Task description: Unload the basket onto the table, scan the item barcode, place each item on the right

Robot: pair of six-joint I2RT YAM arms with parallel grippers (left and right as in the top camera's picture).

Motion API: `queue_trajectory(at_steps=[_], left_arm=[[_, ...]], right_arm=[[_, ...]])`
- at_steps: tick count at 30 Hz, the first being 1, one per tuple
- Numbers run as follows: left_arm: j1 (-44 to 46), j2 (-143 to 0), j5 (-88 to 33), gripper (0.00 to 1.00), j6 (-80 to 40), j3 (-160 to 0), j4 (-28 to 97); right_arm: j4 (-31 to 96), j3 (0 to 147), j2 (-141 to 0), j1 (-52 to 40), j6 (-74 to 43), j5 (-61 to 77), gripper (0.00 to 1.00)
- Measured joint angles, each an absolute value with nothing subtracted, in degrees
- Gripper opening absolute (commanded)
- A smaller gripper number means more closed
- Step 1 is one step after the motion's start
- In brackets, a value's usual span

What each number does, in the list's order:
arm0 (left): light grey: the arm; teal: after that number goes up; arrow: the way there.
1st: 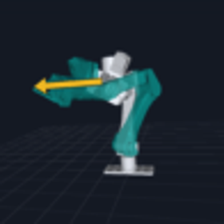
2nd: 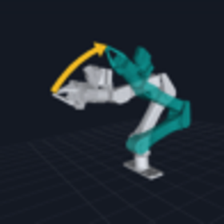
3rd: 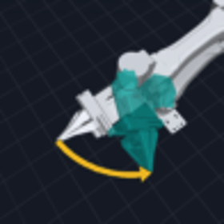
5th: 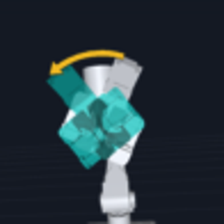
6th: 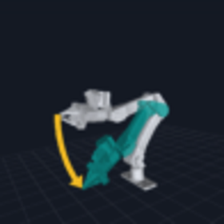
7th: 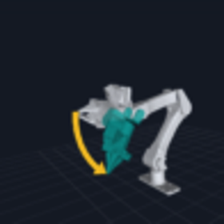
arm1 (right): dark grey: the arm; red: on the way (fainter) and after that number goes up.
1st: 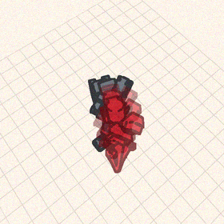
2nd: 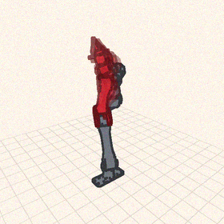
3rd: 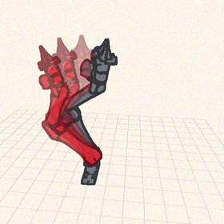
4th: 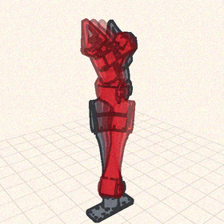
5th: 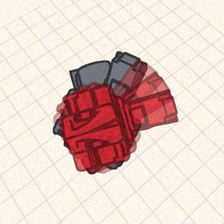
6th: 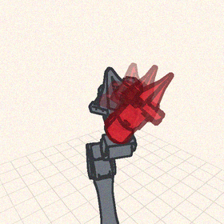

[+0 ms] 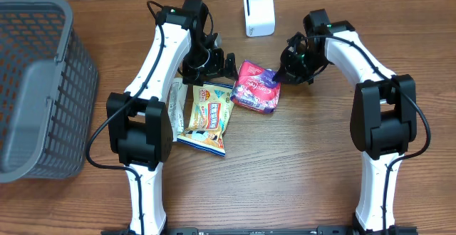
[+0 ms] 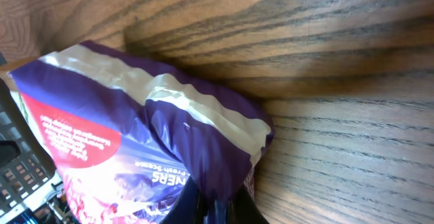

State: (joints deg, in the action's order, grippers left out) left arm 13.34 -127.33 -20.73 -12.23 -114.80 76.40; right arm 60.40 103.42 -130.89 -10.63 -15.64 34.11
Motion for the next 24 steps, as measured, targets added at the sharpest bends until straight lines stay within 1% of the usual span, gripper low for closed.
queue_trajectory(at_steps=[4,8,16,24], left_arm=[[13.34,-127.31,-20.73,1.0,-12.23,-114.8,75.81],[13.34,-127.31,-20.73,1.0,-12.23,-114.8,75.79],[13.34,-127.31,-20.73,1.0,-12.23,-114.8,75.79],[13.34,-127.33,-20.73,1.0,-12.23,-114.8,75.79]], right_arm=[[61.89,107.18,-130.89,-9.87,-16.71,33.19,0.04],[59.59,114.39,-130.89,-8.12,-20.27,32.8,0.04],[40.86,116.64,-130.89,-7.14,-36.42,30.48,0.04],[30.44,116.68,-130.89,-8.38,-52.36,22.59,0.04]])
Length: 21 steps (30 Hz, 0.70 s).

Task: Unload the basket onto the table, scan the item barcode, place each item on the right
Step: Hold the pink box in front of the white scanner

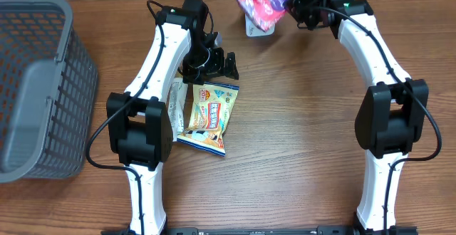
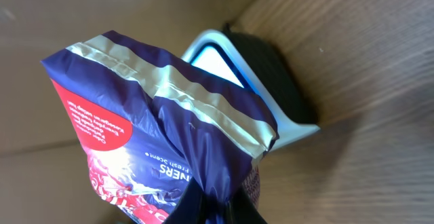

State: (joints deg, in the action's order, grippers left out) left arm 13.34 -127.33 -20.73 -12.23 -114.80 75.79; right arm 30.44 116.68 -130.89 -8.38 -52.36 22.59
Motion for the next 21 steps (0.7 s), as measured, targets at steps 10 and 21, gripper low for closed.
queue_trajectory(at_steps=[10,21], left_arm=[[13.34,-127.31,-20.73,1.0,-12.23,-114.8,75.79],[13.34,-127.31,-20.73,1.0,-12.23,-114.8,75.79]], right_arm=[[27.7,116.68,-131.98,-8.99,-61.93,22.0,0.04],[30.11,116.68,-132.4,-6.76,-62.28,23.73,0.04]])
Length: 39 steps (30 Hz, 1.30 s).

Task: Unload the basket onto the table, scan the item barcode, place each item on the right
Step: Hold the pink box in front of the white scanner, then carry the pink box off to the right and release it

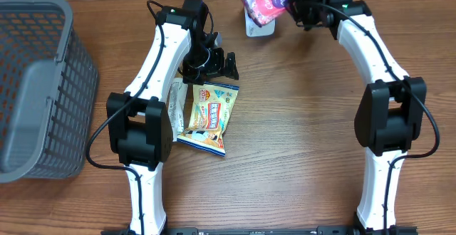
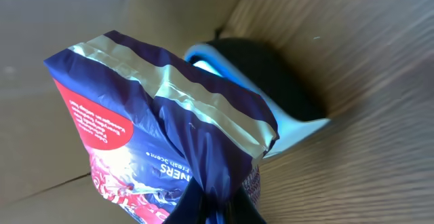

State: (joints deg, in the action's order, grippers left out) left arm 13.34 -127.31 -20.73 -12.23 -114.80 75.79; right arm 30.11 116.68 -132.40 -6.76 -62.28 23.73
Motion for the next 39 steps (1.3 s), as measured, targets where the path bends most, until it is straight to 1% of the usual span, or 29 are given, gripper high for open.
queue_trajectory(at_steps=[5,9,13,17,22,26,29,39], left_arm=[[13.34,-127.31,-20.73,1.0,-12.23,-114.8,75.79],[13.34,-127.31,-20.73,1.0,-12.23,-114.8,75.77],[13.34,-127.33,-20.73,1.0,-12.23,-114.8,75.77],[13.34,-127.31,-20.73,1.0,-12.23,-114.8,75.77],[13.34,-127.33,-20.73,1.0,-12.23,-114.8,75.77],[13.34,-127.33,-20.73,1.0,-12.23,-114.8,75.77],[13.34,-127.31,-20.73,1.0,-12.23,-114.8,75.77],[13.34,-127.33,-20.73,1.0,-12.23,-114.8,75.77]], right_arm=[[35.4,116.68,-131.41,-0.6,-61.67,24.1,0.04],[42.52,116.68,-128.64,8.64,-61.41,24.14,0.04],[50.37,116.75,-126.17,20.21,-59.35,23.64,0.04],[58.28,116.9,-125.84,30.46,-56.4,20.23,0.04],[62.76,116.9,-125.84,38.98,-51.96,14.81,0.04],[63.46,116.9,-125.84,42.24,-49.65,10.2,0.04],[61.69,116.53,-125.84,43.51,-48.47,7.31,0.04],[52.45,115.77,-125.84,43.44,-44.34,4.91,0.04]])
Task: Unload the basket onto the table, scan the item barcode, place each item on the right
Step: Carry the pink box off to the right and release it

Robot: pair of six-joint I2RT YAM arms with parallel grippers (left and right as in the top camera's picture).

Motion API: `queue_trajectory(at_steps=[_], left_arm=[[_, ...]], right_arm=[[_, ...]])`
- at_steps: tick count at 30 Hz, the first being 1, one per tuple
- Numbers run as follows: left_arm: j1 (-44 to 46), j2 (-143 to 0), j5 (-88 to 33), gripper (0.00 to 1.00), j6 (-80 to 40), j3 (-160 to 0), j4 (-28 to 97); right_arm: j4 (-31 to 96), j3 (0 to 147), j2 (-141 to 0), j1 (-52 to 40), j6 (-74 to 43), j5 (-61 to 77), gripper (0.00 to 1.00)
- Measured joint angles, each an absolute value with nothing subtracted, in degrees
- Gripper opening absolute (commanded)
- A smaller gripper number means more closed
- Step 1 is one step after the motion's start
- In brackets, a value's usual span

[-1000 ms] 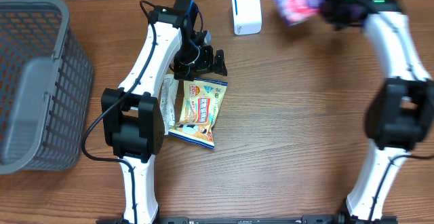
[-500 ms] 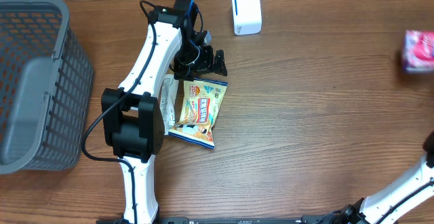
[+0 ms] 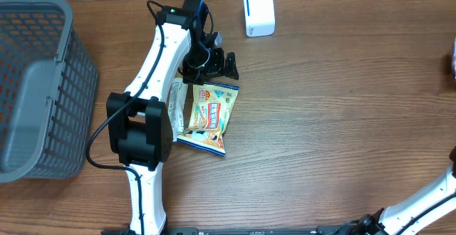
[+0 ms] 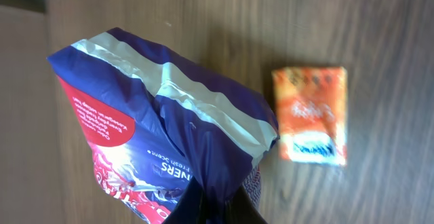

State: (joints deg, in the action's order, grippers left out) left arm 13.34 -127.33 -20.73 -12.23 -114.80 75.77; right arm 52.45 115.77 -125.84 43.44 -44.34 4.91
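Observation:
The purple and red snack bag (image 4: 163, 136) hangs with my right gripper (image 4: 215, 207) shut on its sealed edge. It is above bare wood, beside a small orange packet (image 4: 310, 114) lying flat. In the overhead view only a sliver of the bag (image 3: 453, 64) shows at the right edge, and the right arm is almost wholly out of frame. The white barcode scanner (image 3: 258, 11) stands at the back of the table, far from the bag. My left gripper (image 3: 212, 65) rests open just above a yellow snack packet (image 3: 208, 117).
A grey basket (image 3: 35, 85) fills the left side of the table. A thin white packet (image 3: 176, 96) lies beside the yellow one. The left arm reaches over the middle-left of the table.
My right gripper has moved with the bag from in front of the scanner to the far right edge, over an orange packet. The left arm has not moved.
The bag lay on the table next to the yellow packet with my right gripper shut on its corner. It was then held up in front of the scanner at two moments. Now it hangs at the far right, away from the scanner.

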Motion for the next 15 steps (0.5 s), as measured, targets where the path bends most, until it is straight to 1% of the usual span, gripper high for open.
queue_trajectory(at_steps=[4,5,6,7,9,10,12,14,15], left_arm=[[13.34,-127.33,-20.73,1.0,-12.23,-114.83,75.77],[13.34,-127.31,-20.73,1.0,-12.23,-114.8,75.77],[13.34,-127.31,-20.73,1.0,-12.23,-114.8,75.77],[13.34,-127.31,-20.73,1.0,-12.23,-114.8,75.77],[13.34,-127.33,-20.73,1.0,-12.23,-114.8,75.79],[13.34,-127.33,-20.73,1.0,-12.23,-114.8,75.77],[13.34,-127.33,-20.73,1.0,-12.23,-114.8,75.77],[13.34,-127.33,-20.73,1.0,-12.23,-114.8,75.77],[13.34,-127.33,-20.73,1.0,-12.23,-114.8,75.77]], right_arm=[[49.69,115.77,-126.13,42.96,-43.86,4.56,0.06],[49.52,115.77,-126.3,42.89,-43.77,4.51,0.12],[49.43,115.77,-126.76,42.76,-43.66,4.47,0.23],[49.52,115.77,-127.28,42.76,-43.59,4.45,0.31],[49.95,115.74,-128.64,42.72,-43.46,4.38,0.4],[50.24,115.68,-129.32,42.72,-43.46,4.21,0.47],[50.92,115.68,-130.02,42.76,-42.35,3.99,0.66],[51.55,115.68,-130.19,42.76,-40.69,3.92,0.79],[52.29,115.9,-130.19,42.83,-39.97,3.95,0.82]])
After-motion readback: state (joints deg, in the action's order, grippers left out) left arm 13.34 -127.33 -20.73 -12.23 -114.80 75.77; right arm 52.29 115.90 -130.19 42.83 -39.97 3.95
